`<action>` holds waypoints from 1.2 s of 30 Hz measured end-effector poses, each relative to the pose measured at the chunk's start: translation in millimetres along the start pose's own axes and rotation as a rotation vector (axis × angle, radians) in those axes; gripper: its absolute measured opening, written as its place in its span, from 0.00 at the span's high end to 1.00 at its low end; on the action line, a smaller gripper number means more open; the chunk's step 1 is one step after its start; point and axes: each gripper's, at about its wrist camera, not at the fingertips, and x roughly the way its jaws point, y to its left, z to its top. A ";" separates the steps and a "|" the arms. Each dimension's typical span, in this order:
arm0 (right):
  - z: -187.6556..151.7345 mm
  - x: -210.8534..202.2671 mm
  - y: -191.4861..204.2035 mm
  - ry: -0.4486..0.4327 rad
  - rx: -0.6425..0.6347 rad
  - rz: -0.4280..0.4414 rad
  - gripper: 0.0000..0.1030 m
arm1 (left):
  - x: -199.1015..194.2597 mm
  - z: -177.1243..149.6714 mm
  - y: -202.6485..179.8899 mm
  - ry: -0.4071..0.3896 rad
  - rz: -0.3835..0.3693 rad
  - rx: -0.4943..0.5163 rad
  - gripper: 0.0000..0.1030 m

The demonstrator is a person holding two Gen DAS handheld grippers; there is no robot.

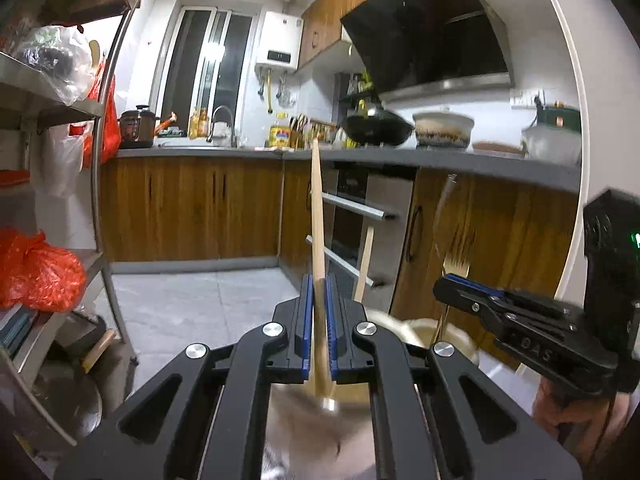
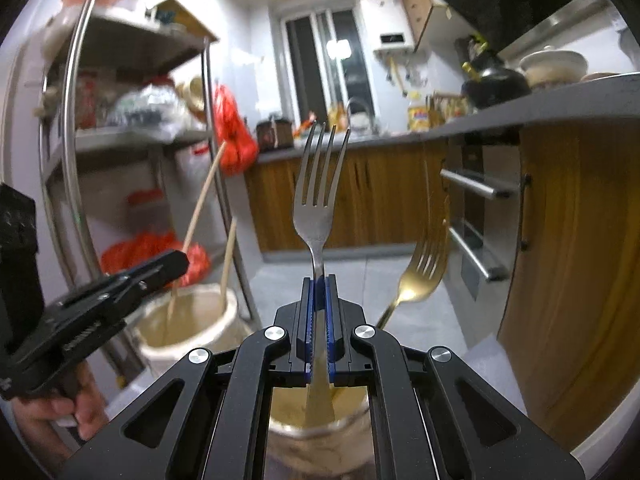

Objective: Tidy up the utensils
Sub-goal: 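Lower the silver fork into the shorter cup while the left lowers chopstick into taller cup, then open both grippers to release the silver fork and the chopstick into the cups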

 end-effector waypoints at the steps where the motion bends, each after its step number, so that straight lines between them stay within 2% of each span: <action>1: -2.9 3.3 1.1 0.034 -0.002 0.003 0.94 | -0.7 -2.1 0.3 0.009 0.004 0.006 0.94; 8: -14.4 13.8 12.1 0.135 -0.030 0.004 0.94 | -5.2 -9.4 -0.9 0.048 0.008 0.017 0.94; 22: -14.8 15.6 15.7 0.147 -0.047 0.000 0.94 | -8.0 -8.5 1.7 0.038 0.020 0.003 0.89; 25: -13.4 10.6 15.7 0.126 -0.044 0.004 0.85 | -10.4 -8.1 -0.1 0.023 0.025 0.008 0.79; 28: -10.6 5.0 15.4 0.105 -0.047 0.002 0.77 | -11.8 -8.5 -1.0 0.018 0.030 0.017 0.78; 30: -9.0 -0.6 14.8 0.087 -0.043 0.001 0.62 | -13.1 -8.9 -0.9 0.013 0.035 0.020 0.72; 32: -6.6 -8.7 13.5 0.065 -0.043 -0.005 0.51 | -15.6 -8.5 -0.9 0.003 0.045 0.022 0.55; 34: -4.3 -17.3 12.9 0.043 -0.050 -0.019 0.41 | -19.5 -7.2 -1.1 -0.012 0.060 0.023 0.44; 36: -2.7 -25.1 11.7 0.025 -0.053 -0.033 0.20 | -24.0 -6.4 -0.8 -0.022 0.071 0.022 0.35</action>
